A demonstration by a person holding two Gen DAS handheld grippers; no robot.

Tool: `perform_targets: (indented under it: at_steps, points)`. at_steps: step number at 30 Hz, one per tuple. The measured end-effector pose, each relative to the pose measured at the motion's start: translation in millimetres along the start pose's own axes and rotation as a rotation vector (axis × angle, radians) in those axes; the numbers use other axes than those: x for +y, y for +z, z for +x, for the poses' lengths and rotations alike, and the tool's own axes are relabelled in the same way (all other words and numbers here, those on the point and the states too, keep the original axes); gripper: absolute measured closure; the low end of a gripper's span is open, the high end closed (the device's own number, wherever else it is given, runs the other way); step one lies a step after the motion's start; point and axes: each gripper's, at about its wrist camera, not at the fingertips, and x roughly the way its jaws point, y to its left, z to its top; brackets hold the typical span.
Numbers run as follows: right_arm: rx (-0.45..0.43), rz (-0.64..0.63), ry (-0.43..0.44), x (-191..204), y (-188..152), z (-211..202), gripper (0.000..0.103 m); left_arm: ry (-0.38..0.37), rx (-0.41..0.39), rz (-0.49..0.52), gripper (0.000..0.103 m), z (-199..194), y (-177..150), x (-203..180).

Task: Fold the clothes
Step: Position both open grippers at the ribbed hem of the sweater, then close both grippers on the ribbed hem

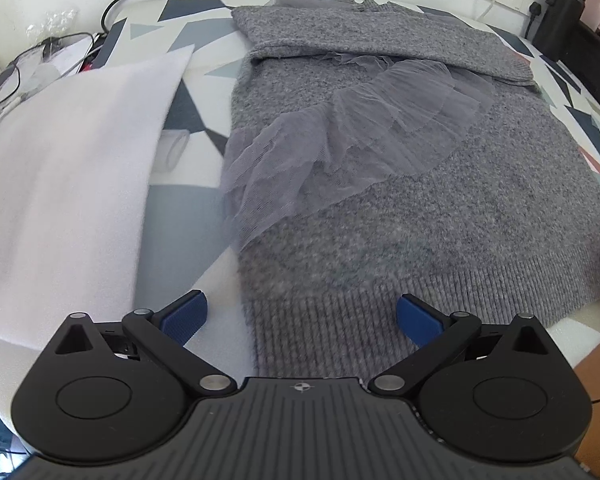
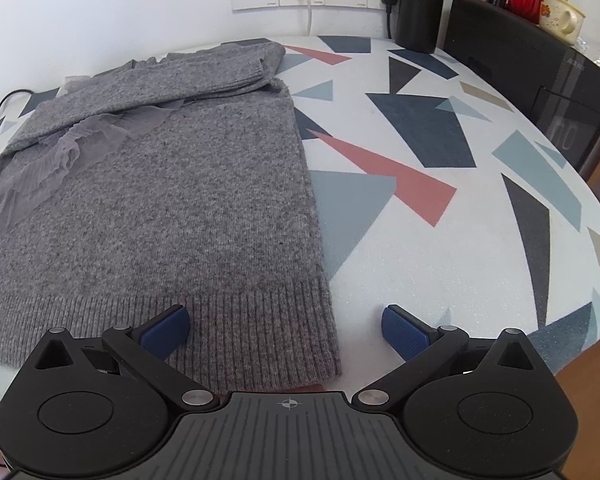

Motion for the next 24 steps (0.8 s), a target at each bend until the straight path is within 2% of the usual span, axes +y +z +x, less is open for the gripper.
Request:
perform_targets:
  at_steps: [1, 2, 3, 5, 6, 7, 8, 9, 10, 11, 12, 16, 24]
  points:
    - [0.000, 0.000, 0.000, -2.4, -1.8, -2.4, 0.001, -0.010, -0.002, -0.009, 0.010, -4.2, -2.3, 3.9]
    - [-0.001, 0.001, 0.001, -4.9, -3.7, -5.0, 0.002, -0.020, -0.004, -0.018, 0.023, -8.3, -4.4, 7.8]
    - [-0.006, 0.006, 0.005, -7.9, -6.4, -8.1, 0.010, -0.033, -0.006, -0.029, 0.030, -12.1, -5.9, 11.9]
    - [-0.017, 0.016, 0.012, -13.7, -11.5, -14.0, 0.019, -0.060, -0.010, -0.051, 0.054, -16.6, -6.9, 19.2]
    - [-0.026, 0.022, 0.013, -15.7, -13.2, -15.9, 0.024, -0.073, -0.012, -0.061, 0.058, -17.5, -6.7, 22.4]
    - [-0.035, 0.026, 0.017, -17.0, -14.3, -17.5, 0.027, -0.078, -0.018, -0.065, 0.068, -17.0, -6.1, 24.0]
    - [-0.041, 0.022, 0.030, -15.5, -13.2, -17.9, 0.033, -0.077, -0.022, -0.066, 0.078, -15.8, -4.6, 24.1]
    - [-0.047, 0.017, 0.042, -14.0, -12.1, -18.3, 0.047, -0.078, -0.026, -0.067, 0.083, -14.5, -3.0, 24.1]
    - [-0.054, 0.013, 0.054, -12.5, -11.0, -18.7, 0.058, -0.092, -0.025, -0.065, 0.088, -12.7, -1.0, 23.4]
    - [-0.057, 0.006, 0.067, -10.1, -9.5, -18.8, 0.078, -0.111, -0.023, -0.065, 0.091, -11.4, 0.6, 22.5]
    - [-0.053, -0.011, 0.078, -4.8, -6.5, -17.9, 0.091, -0.125, -0.024, -0.066, 0.091, -10.5, 1.5, 22.1]
    - [-0.053, -0.065, 0.102, 10.7, 1.2, -17.8, 0.094, -0.151, -0.044, -0.085, 0.094, -15.2, -3.8, 25.6]
    - [-0.070, 0.034, 0.174, -17.9, -22.2, -58.3, 0.094, -0.196, -0.062, -0.117, 0.099, -46.3, -39.8, 48.4]
